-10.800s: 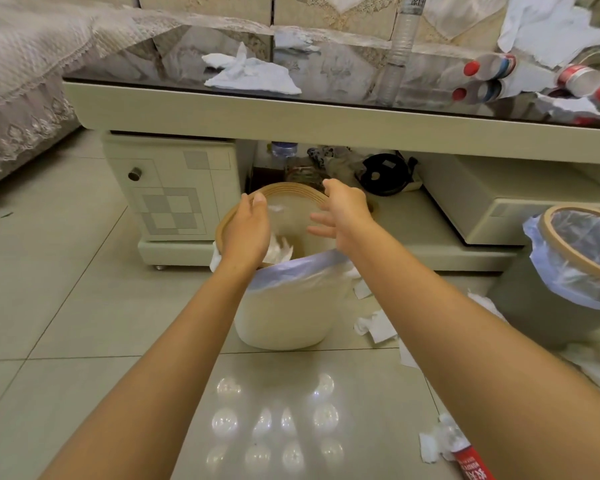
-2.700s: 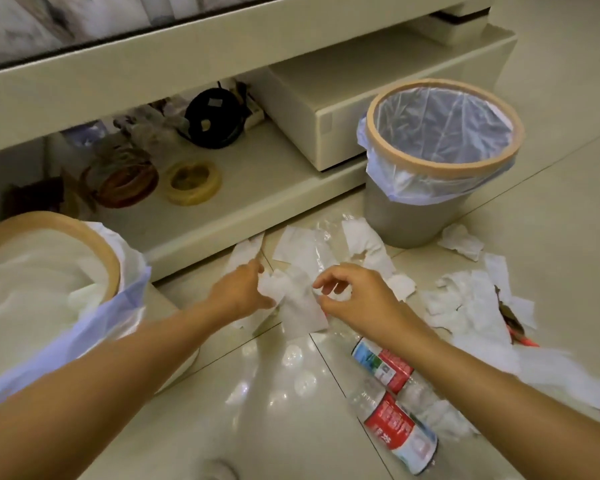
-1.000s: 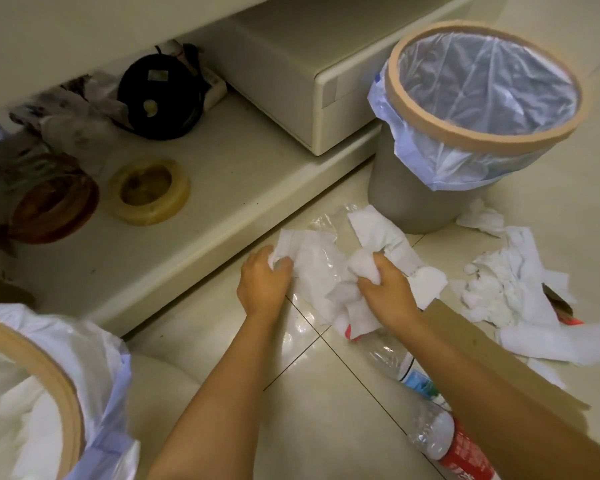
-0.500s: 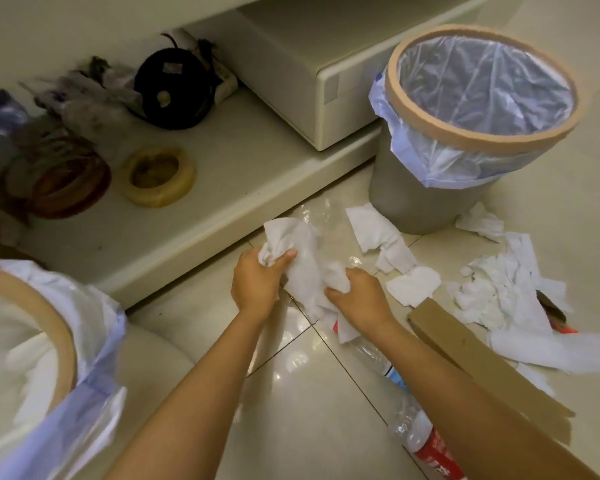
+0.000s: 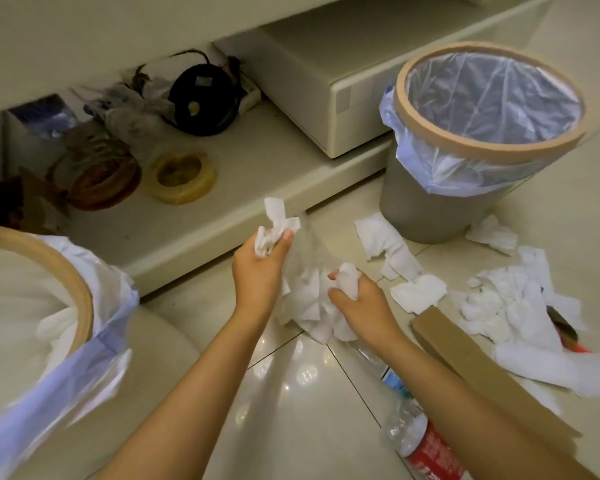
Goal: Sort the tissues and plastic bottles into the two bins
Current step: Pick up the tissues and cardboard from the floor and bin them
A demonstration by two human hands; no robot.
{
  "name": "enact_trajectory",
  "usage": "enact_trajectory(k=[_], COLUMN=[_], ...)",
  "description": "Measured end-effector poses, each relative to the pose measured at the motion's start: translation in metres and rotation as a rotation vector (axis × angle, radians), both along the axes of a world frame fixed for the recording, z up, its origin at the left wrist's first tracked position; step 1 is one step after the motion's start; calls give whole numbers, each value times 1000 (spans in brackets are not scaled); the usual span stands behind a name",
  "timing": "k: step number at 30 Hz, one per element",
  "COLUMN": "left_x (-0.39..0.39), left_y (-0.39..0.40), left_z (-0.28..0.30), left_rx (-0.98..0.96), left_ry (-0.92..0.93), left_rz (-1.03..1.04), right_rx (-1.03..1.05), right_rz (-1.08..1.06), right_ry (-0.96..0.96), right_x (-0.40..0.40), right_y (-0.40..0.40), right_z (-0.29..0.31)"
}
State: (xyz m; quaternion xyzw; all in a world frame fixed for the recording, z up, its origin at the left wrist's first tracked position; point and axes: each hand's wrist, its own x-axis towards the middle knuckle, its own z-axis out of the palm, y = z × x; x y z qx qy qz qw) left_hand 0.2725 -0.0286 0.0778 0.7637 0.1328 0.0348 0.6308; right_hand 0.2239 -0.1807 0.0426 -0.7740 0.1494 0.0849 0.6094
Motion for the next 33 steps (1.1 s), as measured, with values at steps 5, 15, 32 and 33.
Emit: enact_trajectory(k=[5,15,32,33], left_x=[-4,-24,-35,-35], left_y=[-3,24,100,107], left_z=[45,129,204,206], left_rx=[190,1079,1133,1137], left_ry=[-114,-268,-261,-240], left_rz=[-123,-357,-155,-142], right_rx=[92,-25,-341,-309], right_rz=[-95,56,92,80], right_ry=[-42,-219,-427,-427], right_x=[-5,13,35,34], right_y=[-3,36,90,92], right_z=[16,73,138,146])
